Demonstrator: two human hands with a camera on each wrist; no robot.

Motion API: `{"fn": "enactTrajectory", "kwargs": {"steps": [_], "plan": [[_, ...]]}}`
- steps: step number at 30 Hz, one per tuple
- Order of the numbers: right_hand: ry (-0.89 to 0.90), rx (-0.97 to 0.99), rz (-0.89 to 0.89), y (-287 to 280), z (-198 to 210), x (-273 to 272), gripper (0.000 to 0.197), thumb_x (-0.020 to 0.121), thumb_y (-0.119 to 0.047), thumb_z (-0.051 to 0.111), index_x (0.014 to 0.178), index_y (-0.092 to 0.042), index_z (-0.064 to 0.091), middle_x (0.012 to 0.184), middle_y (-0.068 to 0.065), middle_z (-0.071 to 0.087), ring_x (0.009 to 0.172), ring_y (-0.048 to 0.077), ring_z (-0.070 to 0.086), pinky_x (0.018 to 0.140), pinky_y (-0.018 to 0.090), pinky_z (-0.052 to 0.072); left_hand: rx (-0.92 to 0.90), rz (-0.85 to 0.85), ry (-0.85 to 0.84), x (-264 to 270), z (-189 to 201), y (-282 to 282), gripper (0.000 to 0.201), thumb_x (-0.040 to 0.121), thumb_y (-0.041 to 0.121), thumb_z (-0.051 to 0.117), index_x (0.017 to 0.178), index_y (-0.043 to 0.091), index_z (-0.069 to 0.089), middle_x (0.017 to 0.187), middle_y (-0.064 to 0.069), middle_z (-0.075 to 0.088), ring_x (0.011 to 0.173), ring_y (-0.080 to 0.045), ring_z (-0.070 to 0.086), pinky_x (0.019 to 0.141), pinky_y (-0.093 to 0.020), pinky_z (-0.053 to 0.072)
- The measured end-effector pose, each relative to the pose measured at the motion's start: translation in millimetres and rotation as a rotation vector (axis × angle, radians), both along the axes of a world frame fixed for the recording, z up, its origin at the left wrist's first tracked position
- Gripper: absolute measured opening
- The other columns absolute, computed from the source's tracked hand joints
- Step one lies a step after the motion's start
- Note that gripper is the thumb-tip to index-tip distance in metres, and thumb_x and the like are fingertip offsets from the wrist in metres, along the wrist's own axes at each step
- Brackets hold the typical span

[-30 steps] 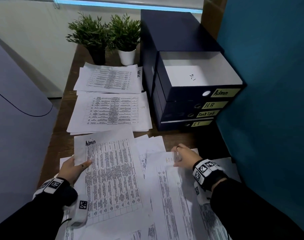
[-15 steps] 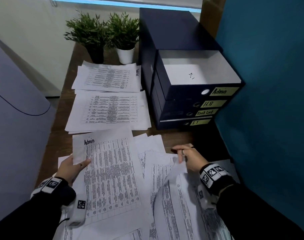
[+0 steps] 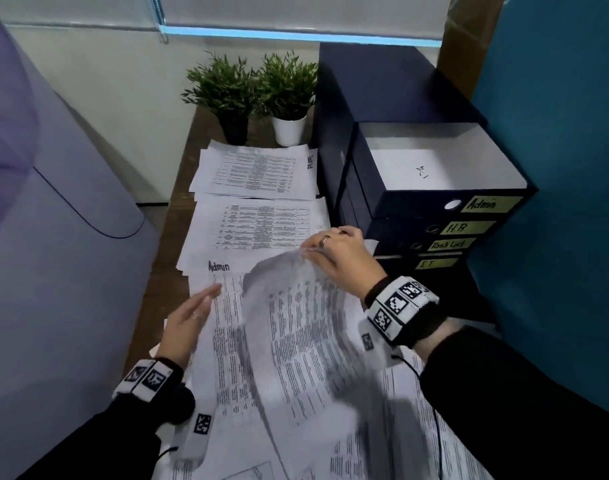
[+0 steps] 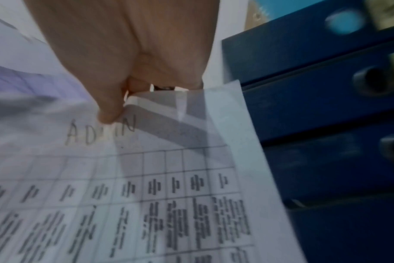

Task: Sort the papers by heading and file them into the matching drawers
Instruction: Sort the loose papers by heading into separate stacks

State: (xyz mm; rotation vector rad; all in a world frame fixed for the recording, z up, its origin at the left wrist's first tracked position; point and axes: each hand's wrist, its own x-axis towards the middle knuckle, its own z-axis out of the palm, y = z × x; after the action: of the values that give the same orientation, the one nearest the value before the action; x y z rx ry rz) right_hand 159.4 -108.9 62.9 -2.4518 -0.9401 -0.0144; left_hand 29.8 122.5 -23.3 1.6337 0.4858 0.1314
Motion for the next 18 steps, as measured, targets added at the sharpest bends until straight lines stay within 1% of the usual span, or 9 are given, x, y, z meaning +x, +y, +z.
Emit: {"fn": "enactTrajectory", "kwargs": {"steps": [2, 4, 5, 6, 7, 9, 12, 15, 18], "plan": [[0.0, -0.1, 0.02, 38, 5, -2, 0.025, 0.096, -0.031, 0.043, 0.104, -0.022, 0.064, 0.109, -0.009, 0.067, 0.104, 0.012, 0.056, 0.1, 0.032, 0.018, -0.194, 0.025, 0.029, -4, 10, -4, 0.029, 0.098, 0.023, 0.035, 0.116, 0.015, 0.057, 0.132, -0.023, 0.051, 0.129, -0.03, 0.041, 0.11, -0.035, 0.024], [0.031, -0.178, 0.012, 72, 1, -4, 0.026, 0.097, -0.028, 0.04, 0.107, -0.021, 0.063, 0.111, -0.006, 0.067, 0.105, 0.015, 0.057, 0.102, 0.035, 0.019, -0.359, 0.001, 0.026, -10, 17, -7, 0.04, 0.084, 0.047, 0.055, 0.109, 0.016, 0.057, 0.112, -0.006, 0.068, 0.117, -0.024, 0.054, 0.099, -0.033, 0.039], [0.058, -0.194, 0.009, 84, -3, -5, 0.027, 0.098, -0.026, 0.039, 0.108, -0.02, 0.063, 0.112, -0.004, 0.067, 0.106, 0.016, 0.057, 0.104, 0.036, 0.021, -0.328, -0.045, 0.037, -13, 19, -7, 0.057, 0.064, 0.057, 0.071, 0.106, 0.02, 0.058, 0.1, 0.006, 0.072, 0.108, -0.017, 0.061, 0.089, -0.03, 0.048], [0.096, -0.172, 0.011, 93, -10, -6, 0.027, 0.098, -0.025, 0.04, 0.109, -0.018, 0.063, 0.114, -0.002, 0.066, 0.107, 0.017, 0.057, 0.106, 0.036, 0.023, -0.249, -0.084, 0.049, -16, 17, -3, 0.069, 0.049, 0.055, 0.082, 0.104, 0.023, 0.058, 0.094, 0.01, 0.074, 0.101, -0.013, 0.065, 0.082, -0.028, 0.053], [0.141, -0.111, 0.003, 97, -15, -7, 0.026, 0.097, -0.023, 0.042, 0.11, -0.017, 0.064, 0.116, -0.001, 0.065, 0.108, 0.017, 0.056, 0.107, 0.036, 0.026, -0.15, -0.098, 0.068, -18, 15, 3, 0.067, 0.049, 0.043, 0.087, 0.106, 0.024, 0.058, 0.097, 0.008, 0.073, 0.101, -0.016, 0.066, 0.083, -0.034, 0.055], [0.239, 0.079, -0.074, 92, -23, -4, 0.025, 0.095, -0.019, 0.046, 0.114, -0.015, 0.061, 0.119, 0.001, 0.061, 0.109, 0.015, 0.054, 0.104, 0.03, 0.034, 0.066, -0.067, 0.084, -19, 7, 21, 0.061, 0.069, 0.014, 0.079, 0.122, 0.028, 0.051, 0.123, -0.001, 0.061, 0.119, -0.023, 0.055, 0.1, -0.048, 0.045], [0.305, 0.199, -0.236, 62, -34, 9, 0.019, 0.093, -0.011, 0.048, 0.105, -0.007, 0.062, 0.107, 0.008, 0.061, 0.088, 0.017, 0.056, 0.085, 0.024, 0.043, 0.105, 0.035, 0.055, -24, 3, 58, 0.096, 0.076, 0.003, 0.071, 0.133, 0.057, 0.017, 0.148, 0.008, 0.032, 0.134, -0.015, 0.033, 0.11, -0.045, 0.029], [0.457, -0.082, -0.221, 31, -50, 16, 0.017, 0.091, -0.009, 0.049, 0.097, 0.0, 0.062, 0.096, 0.011, 0.064, 0.073, 0.012, 0.051, 0.07, 0.018, 0.038, 0.0, 0.095, 0.094, -31, 6, 87, 0.112, 0.07, 0.007, 0.077, 0.129, 0.068, 0.004, 0.145, 0.0, 0.039, 0.125, -0.024, 0.047, 0.099, -0.057, 0.039], [0.652, -0.416, -0.054, 19, -74, 8, 0.027, 0.085, -0.015, 0.06, 0.112, -0.01, 0.059, 0.107, 0.006, 0.059, 0.092, 0.011, 0.05, 0.077, 0.019, 0.039, -0.121, 0.202, 0.145, -37, -25, 117, 0.112, 0.067, 0.007, 0.079, 0.123, 0.075, 0.009, 0.143, -0.004, 0.043, 0.12, -0.033, 0.053, 0.085, -0.071, 0.041]]}}
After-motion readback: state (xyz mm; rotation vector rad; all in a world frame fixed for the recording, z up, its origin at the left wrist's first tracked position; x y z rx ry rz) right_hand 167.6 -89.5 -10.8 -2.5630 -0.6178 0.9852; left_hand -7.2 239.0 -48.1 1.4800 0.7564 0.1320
